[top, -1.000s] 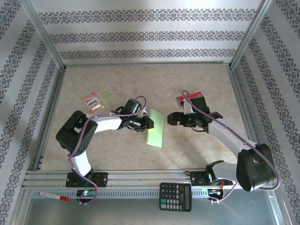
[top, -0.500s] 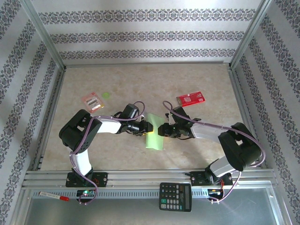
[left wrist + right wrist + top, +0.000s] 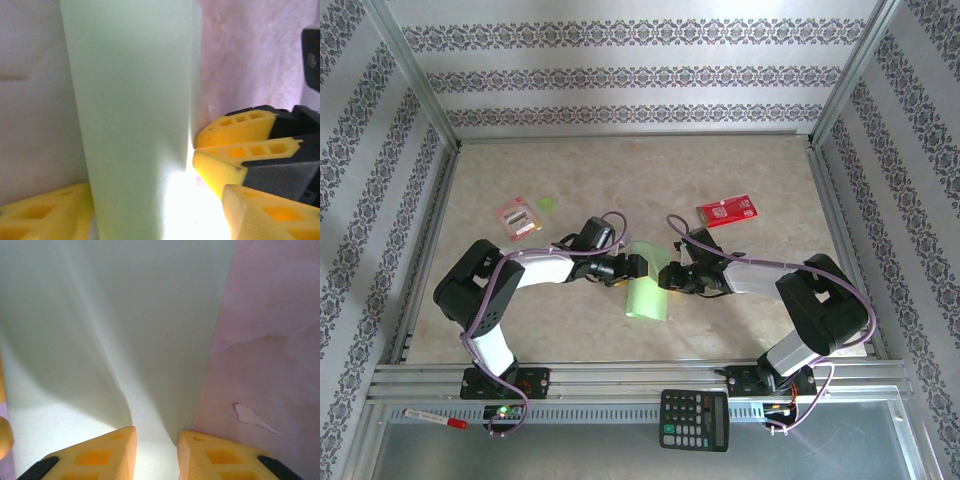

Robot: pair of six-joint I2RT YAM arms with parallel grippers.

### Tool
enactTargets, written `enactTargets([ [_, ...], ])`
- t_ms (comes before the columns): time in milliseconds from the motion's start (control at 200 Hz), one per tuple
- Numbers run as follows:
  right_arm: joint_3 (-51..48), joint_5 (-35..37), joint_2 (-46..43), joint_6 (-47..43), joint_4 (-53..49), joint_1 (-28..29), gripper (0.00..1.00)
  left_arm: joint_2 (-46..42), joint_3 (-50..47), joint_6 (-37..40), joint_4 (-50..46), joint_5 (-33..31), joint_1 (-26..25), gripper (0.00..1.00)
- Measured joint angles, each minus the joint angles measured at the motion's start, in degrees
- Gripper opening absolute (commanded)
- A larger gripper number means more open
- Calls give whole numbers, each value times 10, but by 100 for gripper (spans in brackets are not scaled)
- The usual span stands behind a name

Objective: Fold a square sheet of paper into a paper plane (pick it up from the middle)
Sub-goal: Fold the square sheet of paper in half at the bottom-center of the table.

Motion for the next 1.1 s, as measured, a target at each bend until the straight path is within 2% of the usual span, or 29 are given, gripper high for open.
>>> enactTargets([
  [130,0,-2,3,2,2,0,30,-1,20,21,-52,-25,0,74],
  [240,0,-3,6,8,4,0,29,-1,37,31,-90,-41,-4,71],
  [455,5,-5,12,14,4,0,29,11,68,43,-139,-63,-23,57],
  [650,21,-10,26,26,-2,0,28,33,90,47,-156,-70,-29,52],
  [784,38,-12,39,30,-6,6,28,35,94,49,-163,-73,-31,44],
  [1099,41,-17,37,22,24,12,33,36,91,49,-165,-75,-30,32],
])
